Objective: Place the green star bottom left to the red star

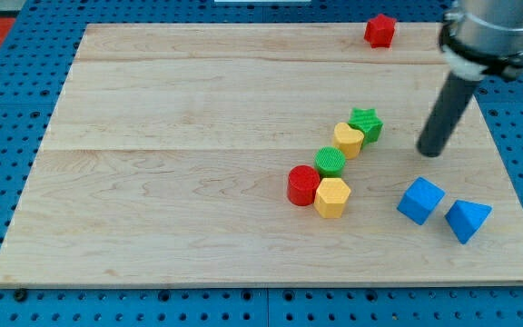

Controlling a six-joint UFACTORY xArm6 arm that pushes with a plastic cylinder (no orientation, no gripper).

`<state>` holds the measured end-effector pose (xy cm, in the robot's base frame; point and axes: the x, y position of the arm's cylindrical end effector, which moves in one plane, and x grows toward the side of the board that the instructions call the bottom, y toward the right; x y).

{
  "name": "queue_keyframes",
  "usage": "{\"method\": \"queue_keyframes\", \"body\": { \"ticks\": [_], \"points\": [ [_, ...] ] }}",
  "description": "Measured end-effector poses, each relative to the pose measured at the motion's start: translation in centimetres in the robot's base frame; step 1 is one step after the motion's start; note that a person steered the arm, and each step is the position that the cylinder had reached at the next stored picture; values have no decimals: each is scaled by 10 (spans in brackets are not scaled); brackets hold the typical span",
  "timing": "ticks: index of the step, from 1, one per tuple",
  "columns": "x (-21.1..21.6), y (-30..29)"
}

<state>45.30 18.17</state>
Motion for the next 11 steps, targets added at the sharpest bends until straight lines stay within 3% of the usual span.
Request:
{"method": "queue_keyframes", "body": {
  "ticks": [1,2,3,5,6,7,9,11],
  "points": [
    [-61,-40],
    [-76,-74],
    [-51,-80],
    [-113,-166],
    [-101,-222],
    [-136,-235],
    [-137,-87],
    [-81,-74]
  ]
}}
